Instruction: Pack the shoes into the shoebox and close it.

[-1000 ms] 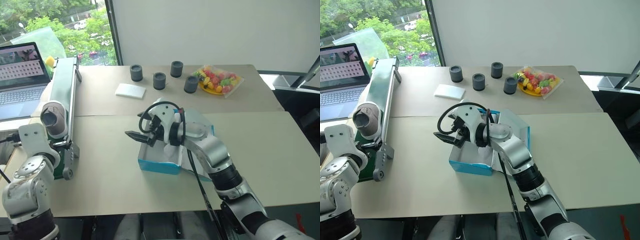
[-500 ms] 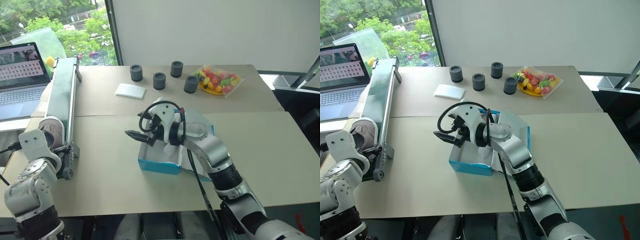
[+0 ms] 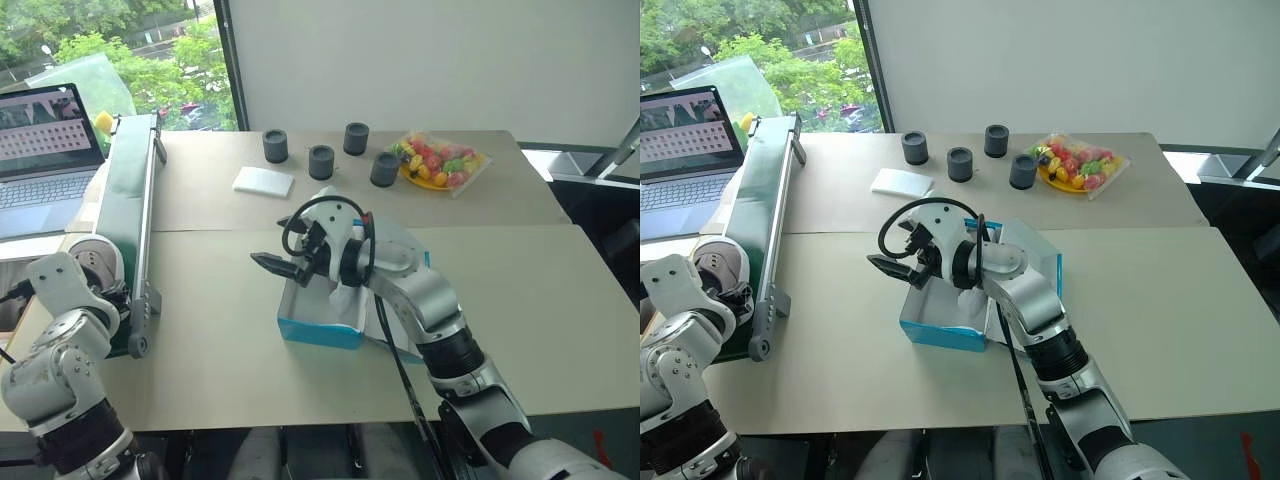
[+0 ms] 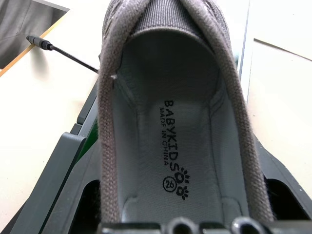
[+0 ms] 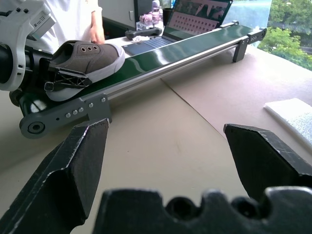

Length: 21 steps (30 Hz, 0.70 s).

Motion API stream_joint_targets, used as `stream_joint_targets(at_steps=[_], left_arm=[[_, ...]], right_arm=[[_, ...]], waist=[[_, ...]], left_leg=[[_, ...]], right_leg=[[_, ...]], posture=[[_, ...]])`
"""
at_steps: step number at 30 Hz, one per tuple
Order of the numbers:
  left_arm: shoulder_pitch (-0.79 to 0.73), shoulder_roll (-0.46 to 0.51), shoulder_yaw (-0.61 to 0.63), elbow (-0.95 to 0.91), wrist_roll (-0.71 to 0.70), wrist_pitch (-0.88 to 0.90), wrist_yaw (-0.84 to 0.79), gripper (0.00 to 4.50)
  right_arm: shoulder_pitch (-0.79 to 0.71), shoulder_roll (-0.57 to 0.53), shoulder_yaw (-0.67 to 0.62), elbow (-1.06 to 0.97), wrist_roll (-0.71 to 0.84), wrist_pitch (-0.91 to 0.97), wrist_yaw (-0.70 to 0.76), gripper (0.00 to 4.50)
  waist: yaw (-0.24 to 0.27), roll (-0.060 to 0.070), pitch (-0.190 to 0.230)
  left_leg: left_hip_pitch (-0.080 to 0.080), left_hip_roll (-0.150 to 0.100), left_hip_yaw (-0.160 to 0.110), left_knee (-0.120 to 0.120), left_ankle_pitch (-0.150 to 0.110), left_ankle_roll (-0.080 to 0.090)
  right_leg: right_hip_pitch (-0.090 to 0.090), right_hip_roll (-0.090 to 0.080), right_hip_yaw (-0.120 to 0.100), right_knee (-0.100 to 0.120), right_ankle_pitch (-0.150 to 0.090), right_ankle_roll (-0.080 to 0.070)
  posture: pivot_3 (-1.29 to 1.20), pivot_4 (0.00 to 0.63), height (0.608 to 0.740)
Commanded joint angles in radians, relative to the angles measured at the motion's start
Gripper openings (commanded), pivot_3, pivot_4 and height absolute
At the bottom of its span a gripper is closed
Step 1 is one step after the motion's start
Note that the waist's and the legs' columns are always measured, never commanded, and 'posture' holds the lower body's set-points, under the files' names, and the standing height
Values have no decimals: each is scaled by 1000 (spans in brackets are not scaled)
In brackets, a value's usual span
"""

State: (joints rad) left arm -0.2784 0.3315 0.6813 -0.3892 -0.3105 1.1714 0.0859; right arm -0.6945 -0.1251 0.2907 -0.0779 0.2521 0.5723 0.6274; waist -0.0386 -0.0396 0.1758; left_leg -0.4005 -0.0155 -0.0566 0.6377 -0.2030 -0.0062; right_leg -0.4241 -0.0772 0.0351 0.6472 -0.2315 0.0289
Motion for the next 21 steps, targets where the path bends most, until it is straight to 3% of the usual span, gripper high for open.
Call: stream_joint_targets(at_steps=[1, 5, 9, 11, 15, 21], left_arm=[[-26, 51, -133, -148, 63, -184, -14, 2401], [-16, 59, -297, -230, 96, -269, -40, 2401], [1, -7, -422, -314, 15, -290, -118, 2401], [17, -44, -460, -344, -31, -276, -147, 2401], [21, -82, -507, -373, -83, -253, -174, 2401], [-18, -108, -558, -364, -109, -230, -172, 2401]], right_arm=[[-49, 41, -81, -6, 61, 57, -37, 4500], [-130, 118, -251, 115, 169, 287, -160, 4500], [-267, 246, -655, 313, 493, 647, -349, 4500], [-321, 269, -794, 394, 606, 753, -419, 4500], [-352, 272, -863, 419, 671, 830, -509, 4500], [-336, 295, -846, 374, 706, 854, -570, 4500]], waist=[[1, -3, 0], [1, -4, 0], [2, -4, 0], [2, -4, 0], [-8, -3, 0], [-7, -3, 0]], left_leg=[[0, 0, 0, 0, 0, 0], [0, 0, -2, 0, 0, -1], [-1, 1, -2, 0, 0, -1], [-3, 2, -1, -1, -1, 0], [-7, 2, 3, -1, -2, 1], [-7, 1, 8, 2, -2, 1]], right_leg=[[0, 0, 0, 0, 0, 0], [-1, 0, 2, 0, 0, 0], [-1, -1, 3, 0, 0, 0], [-2, -1, 3, -1, 0, 0], [-6, 1, 4, 0, 1, 0], [-6, 1, 4, 0, 1, 1]], posture=[[0, 150, 740], [0, 150, 740], [0, 150, 740], [0, 150, 740], [0, 150, 740], [0, 150, 740]])
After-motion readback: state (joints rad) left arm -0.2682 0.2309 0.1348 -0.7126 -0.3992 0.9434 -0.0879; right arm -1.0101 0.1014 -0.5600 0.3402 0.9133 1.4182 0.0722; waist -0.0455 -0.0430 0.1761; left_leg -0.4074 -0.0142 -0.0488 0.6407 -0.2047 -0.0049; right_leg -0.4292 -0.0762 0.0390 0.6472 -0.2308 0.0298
